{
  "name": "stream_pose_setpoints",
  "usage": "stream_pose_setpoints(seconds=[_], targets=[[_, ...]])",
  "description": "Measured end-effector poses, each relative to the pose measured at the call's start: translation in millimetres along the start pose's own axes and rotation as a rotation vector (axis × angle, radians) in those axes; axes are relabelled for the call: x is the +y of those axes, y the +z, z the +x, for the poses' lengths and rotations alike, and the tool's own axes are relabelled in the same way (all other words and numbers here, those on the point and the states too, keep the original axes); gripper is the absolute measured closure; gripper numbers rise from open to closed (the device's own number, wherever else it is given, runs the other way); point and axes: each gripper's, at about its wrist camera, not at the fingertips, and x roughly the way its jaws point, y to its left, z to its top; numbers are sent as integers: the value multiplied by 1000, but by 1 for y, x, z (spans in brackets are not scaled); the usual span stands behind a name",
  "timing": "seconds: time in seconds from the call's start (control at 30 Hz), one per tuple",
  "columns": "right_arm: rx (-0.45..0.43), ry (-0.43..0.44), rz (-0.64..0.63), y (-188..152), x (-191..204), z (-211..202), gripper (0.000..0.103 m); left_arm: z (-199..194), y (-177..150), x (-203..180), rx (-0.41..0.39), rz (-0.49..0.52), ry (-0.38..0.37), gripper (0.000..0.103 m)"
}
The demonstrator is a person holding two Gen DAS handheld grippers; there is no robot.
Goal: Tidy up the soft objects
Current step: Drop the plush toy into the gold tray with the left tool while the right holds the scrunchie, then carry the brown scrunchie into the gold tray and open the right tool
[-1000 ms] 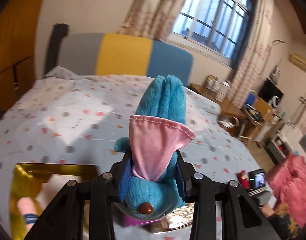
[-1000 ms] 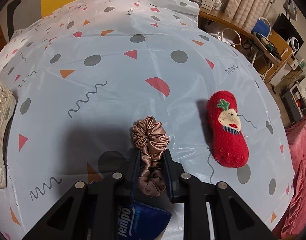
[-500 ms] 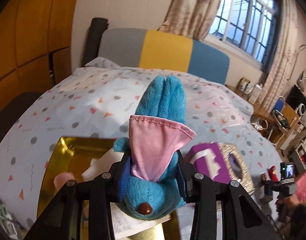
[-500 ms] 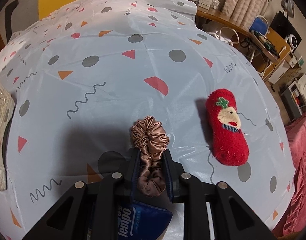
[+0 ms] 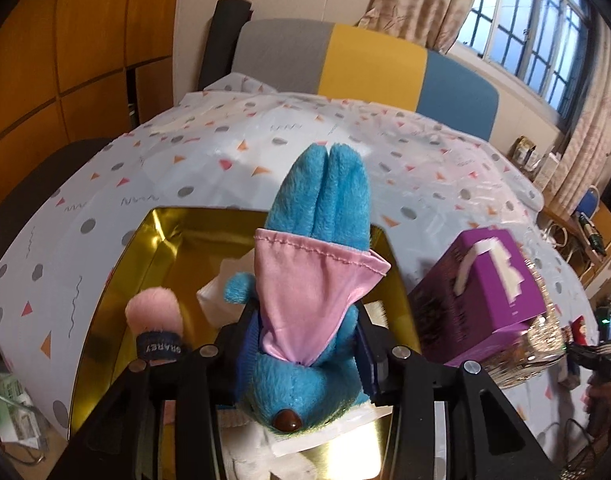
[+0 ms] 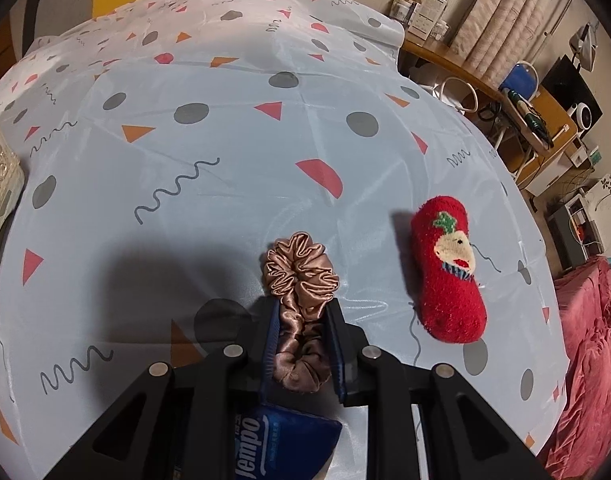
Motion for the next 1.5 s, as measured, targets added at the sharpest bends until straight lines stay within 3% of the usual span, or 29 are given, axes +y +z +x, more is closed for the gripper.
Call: stream_pose_setpoints(seconds=[0.17, 0.3, 0.7, 0.8, 1.07, 1.5], targets=[[-5, -8, -14, -1, 2, 0, 82, 10, -8, 7, 16, -8, 27, 55], [-5, -11, -19, -1, 3, -1, 82, 9, -9, 9, 5, -1, 51, 40], [33, -40, 15, 4, 7, -3, 86, -4, -10, 15, -35, -11, 88, 12], [33, 9, 62, 6, 7, -7, 86, -8, -11, 15, -47, -6, 105, 1], [4, 106, 105, 11, 23, -22, 86, -19, -15, 16, -64, -7, 132, 0], [-192, 275, 93, 16, 73, -92, 86, -33, -22, 10, -76, 15, 116, 0]])
